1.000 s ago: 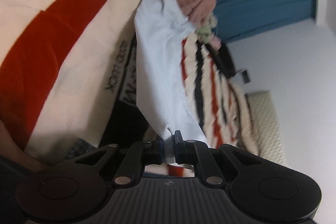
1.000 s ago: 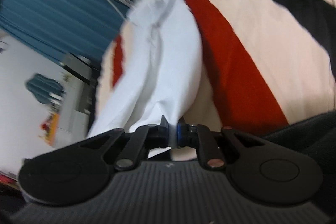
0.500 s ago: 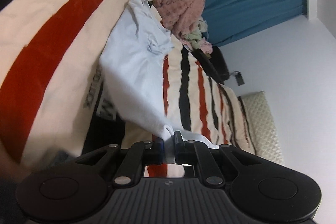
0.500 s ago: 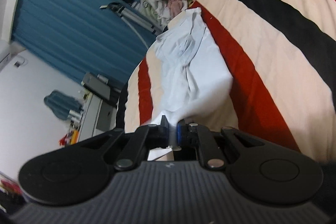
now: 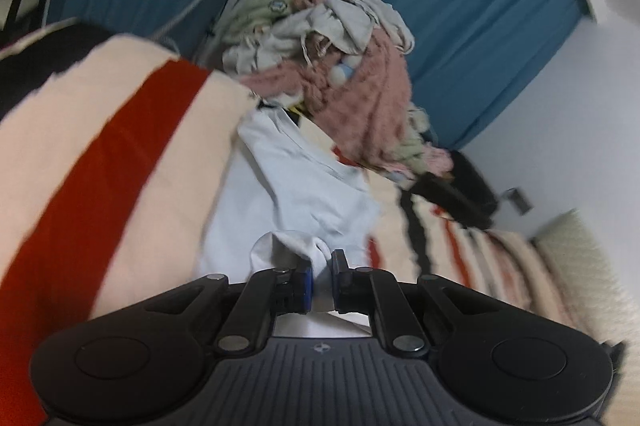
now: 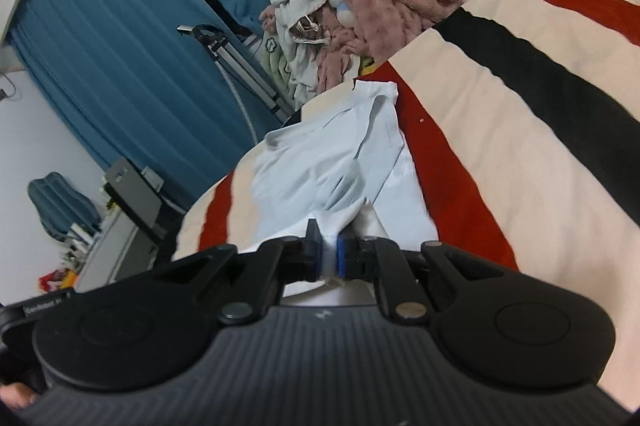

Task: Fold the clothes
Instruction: 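Open both tools and lay the folded end flat on the shirt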

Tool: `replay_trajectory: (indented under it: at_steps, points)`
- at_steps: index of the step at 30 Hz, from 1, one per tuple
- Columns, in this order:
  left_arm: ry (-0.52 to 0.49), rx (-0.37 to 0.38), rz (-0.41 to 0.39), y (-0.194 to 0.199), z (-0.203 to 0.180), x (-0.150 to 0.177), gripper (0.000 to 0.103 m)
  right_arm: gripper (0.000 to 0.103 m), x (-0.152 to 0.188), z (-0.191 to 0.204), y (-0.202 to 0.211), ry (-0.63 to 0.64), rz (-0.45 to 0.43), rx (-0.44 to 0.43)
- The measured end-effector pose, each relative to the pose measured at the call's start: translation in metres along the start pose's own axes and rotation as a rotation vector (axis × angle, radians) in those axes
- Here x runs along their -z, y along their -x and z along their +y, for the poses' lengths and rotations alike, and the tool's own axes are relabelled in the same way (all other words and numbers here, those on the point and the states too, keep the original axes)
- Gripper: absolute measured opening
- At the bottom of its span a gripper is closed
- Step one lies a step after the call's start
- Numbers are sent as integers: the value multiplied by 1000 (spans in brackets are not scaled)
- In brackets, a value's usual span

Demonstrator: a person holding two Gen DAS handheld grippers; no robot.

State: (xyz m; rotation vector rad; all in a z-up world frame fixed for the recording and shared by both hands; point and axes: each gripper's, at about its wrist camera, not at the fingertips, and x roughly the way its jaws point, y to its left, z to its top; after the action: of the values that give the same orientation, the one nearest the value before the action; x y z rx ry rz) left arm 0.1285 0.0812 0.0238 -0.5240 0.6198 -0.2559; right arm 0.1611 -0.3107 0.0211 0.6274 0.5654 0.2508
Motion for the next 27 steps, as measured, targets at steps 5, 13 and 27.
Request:
replay_trajectory:
  at_steps: [5, 13, 27]
  points:
    - [-117, -45, -27, -65, 8, 1, 10, 11, -3, -15, -58, 127, -52, 22]
    - [-182, -124, 58, -141, 34, 11, 11, 12, 3, -20, -109, 295, -30, 96]
    - [-332, -147, -18, -67, -5, 28, 76, 83, 14, 19, -45, 420, -135, 78]
